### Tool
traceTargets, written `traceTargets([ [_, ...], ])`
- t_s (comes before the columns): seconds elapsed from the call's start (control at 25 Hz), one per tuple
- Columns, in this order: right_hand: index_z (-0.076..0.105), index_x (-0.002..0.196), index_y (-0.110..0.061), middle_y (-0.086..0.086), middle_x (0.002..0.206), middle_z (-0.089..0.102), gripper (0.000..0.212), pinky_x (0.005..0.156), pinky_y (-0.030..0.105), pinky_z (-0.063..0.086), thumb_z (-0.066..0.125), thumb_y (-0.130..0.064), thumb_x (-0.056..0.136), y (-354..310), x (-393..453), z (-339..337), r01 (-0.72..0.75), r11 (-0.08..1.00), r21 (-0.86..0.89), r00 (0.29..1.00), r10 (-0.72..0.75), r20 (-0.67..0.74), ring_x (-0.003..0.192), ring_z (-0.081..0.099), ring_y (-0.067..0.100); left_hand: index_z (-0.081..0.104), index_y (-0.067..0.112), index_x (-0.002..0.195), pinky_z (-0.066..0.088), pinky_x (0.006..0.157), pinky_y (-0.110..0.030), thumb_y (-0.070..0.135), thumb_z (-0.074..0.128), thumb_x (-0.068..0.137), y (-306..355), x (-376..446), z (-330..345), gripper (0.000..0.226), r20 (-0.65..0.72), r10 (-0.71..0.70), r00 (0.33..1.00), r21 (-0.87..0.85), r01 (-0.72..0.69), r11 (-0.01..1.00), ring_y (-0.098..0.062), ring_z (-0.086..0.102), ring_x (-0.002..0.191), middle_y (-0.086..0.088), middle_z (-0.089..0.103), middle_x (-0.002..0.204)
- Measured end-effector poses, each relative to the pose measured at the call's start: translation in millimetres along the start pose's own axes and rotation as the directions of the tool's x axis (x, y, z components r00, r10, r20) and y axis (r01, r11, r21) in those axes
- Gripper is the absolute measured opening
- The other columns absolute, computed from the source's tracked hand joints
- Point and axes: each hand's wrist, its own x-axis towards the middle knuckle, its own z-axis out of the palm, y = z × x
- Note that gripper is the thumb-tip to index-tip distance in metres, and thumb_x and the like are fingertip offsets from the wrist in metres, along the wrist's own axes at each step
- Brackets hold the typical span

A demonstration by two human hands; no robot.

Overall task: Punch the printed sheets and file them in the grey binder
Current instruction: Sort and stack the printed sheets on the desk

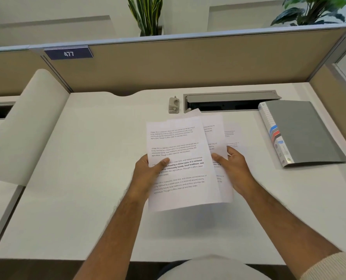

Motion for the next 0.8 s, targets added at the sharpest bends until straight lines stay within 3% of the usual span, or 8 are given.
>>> traceTargets([
  [0.2,0.07,0.122,-0.021,0.002,0.112,0.079,0.036,0.086,0.043,0.062,0.081,-0.026,0.088,-12.4,-7.2,20.9,0.006,1.0,0.01,0.998,-0.007,0.054,0.101,0.077,0.027,0.071,0.019,0.127,0.061,0.093,-0.042,0.03,0.08,0.094,-4.7,5.5,-5.1,0.036,0.068,-0.036,0.997,-0.022,0.037,0.999,-0.023,0.079,0.108,0.001,0.081,0.119],
  [0.32,0.072,0.119,-0.023,-0.004,0.114,0.079,0.026,0.091,0.034,0.057,0.067,-0.038,0.099,-11.4,-9.0,29.2,0.012,0.998,-0.064,0.999,-0.01,0.041,0.106,0.075,0.016,0.072,0.015,0.128,0.06,0.096,-0.043,0.021,0.08,0.093,-8.5,9.1,-12.7,0.036,0.114,-0.057,0.992,-0.047,0.063,0.997,-0.026,0.078,0.111,-0.003,0.08,0.122],
  [0.4,0.071,0.124,-0.027,-0.014,0.12,0.075,0.035,0.101,0.029,0.053,0.054,-0.049,0.103,-10.9,-10.2,31.5,-0.021,0.995,-0.098,0.999,0.024,0.028,0.114,0.07,0.006,0.072,0.014,0.127,0.062,0.092,-0.042,0.018,0.082,0.092,-11.9,10.8,-16.7,0.037,0.11,-0.062,0.992,-0.02,0.064,0.998,-0.026,0.078,0.109,-0.004,0.08,0.121],
  [0.44,0.07,0.123,-0.029,-0.019,0.117,0.075,0.034,0.097,0.025,0.055,0.052,-0.05,0.103,-11.8,-11.6,32.6,-0.026,0.993,-0.119,0.999,0.031,0.041,0.111,0.07,0.001,0.071,0.014,0.126,0.063,0.089,-0.04,0.017,0.083,0.091,-13.3,11.7,-18.4,0.037,0.103,-0.065,0.993,0.01,0.065,0.998,-0.025,0.079,0.107,-0.003,0.081,0.119],
  [0.52,0.068,0.122,-0.029,-0.02,0.112,0.076,0.026,0.084,0.02,0.059,0.06,-0.042,0.101,-12.6,-10.8,39.1,0.047,0.97,-0.238,0.991,-0.016,0.13,0.101,0.073,-0.001,0.071,0.015,0.125,0.065,0.086,-0.035,0.016,0.085,0.088,-17.7,14.9,-25.9,0.039,0.077,-0.067,0.995,0.055,0.062,0.997,-0.021,0.08,0.103,0.0,0.082,0.116],
  [0.6,0.065,0.127,-0.023,-0.01,0.117,0.077,0.034,0.085,0.029,0.062,0.074,-0.026,0.095,-8.7,-9.6,38.1,0.089,0.941,-0.325,0.986,-0.036,0.164,0.102,0.075,0.007,0.072,0.015,0.123,0.065,0.086,-0.034,0.014,0.087,0.086,-21.0,16.0,-27.4,0.04,0.082,-0.081,0.993,0.092,0.073,0.993,-0.019,0.08,0.103,0.002,0.082,0.113],
  [0.72,0.063,0.128,-0.019,-0.006,0.117,0.077,0.041,0.084,0.028,0.063,0.075,-0.006,0.091,-2.2,-7.8,48.2,0.065,0.952,-0.298,0.977,0.0,0.215,0.103,0.076,0.012,0.073,0.014,0.124,0.063,0.089,-0.034,0.012,0.087,0.085,-21.0,21.0,-39.1,0.041,0.105,-0.09,0.99,0.078,0.082,0.994,-0.022,0.078,0.109,0.0,0.082,0.116],
  [0.8,0.063,0.126,-0.02,-0.009,0.115,0.077,0.04,0.085,0.027,0.062,0.073,-0.003,0.092,-4.9,-6.0,58.2,0.079,0.951,-0.298,0.975,-0.012,0.222,0.103,0.075,0.01,0.073,0.015,0.124,0.063,0.091,-0.038,0.013,0.086,0.086,-14.9,22.6,-46.2,0.04,0.113,-0.061,0.992,0.089,0.051,0.995,-0.024,0.078,0.111,0.0,0.081,0.118],
])
